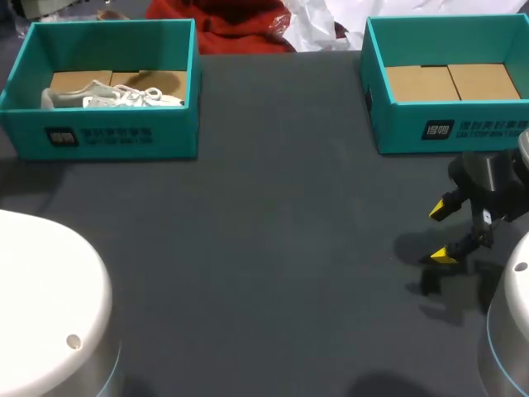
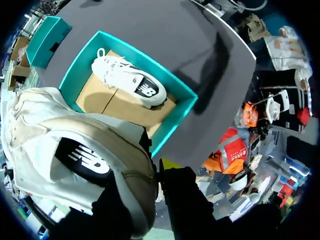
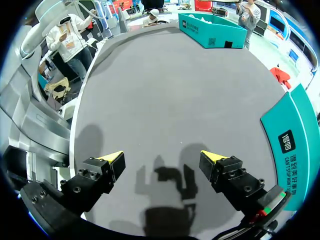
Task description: Take the shoe out of the shoebox, open the shoe tongue, remove and reinsert the insole, then place the shoe into the shoebox
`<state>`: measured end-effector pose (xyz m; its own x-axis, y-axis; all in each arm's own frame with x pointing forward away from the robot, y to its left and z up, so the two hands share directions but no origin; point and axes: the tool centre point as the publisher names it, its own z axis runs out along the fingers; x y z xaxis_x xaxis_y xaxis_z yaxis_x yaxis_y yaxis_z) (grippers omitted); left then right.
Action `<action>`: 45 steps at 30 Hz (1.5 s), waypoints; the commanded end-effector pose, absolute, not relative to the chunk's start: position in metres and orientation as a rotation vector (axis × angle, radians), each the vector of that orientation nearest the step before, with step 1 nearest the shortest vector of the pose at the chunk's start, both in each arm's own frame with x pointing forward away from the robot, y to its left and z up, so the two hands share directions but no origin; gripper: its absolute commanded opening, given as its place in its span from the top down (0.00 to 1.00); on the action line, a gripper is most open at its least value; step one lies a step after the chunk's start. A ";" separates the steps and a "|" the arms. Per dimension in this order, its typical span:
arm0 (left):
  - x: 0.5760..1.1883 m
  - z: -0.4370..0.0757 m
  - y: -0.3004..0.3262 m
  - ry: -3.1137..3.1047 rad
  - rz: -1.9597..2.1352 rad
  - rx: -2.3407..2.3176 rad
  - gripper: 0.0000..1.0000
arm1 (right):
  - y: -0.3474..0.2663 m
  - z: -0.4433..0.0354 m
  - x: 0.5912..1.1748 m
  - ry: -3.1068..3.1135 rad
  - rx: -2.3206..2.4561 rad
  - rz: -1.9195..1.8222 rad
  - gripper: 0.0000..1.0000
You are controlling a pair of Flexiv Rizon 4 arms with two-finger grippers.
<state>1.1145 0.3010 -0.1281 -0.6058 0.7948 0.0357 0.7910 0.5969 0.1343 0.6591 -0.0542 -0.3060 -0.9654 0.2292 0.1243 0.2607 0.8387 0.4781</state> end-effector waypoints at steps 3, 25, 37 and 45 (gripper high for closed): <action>1.126 -0.124 0.310 2.686 0.155 1.580 1.00 | -0.054 -0.306 0.657 -2.957 -0.396 -0.779 0.00; 1.135 -0.145 0.309 2.585 0.291 1.804 1.00 | -0.054 -0.306 0.657 -2.957 -0.396 -0.779 0.00; 1.147 -0.174 0.309 2.546 0.278 1.902 1.00 | -0.054 -0.306 0.657 -2.957 -0.396 -0.779 0.00; 1.146 -0.201 0.305 2.601 0.260 1.902 1.00 | -0.054 -0.306 0.657 -2.957 -0.396 -0.779 0.00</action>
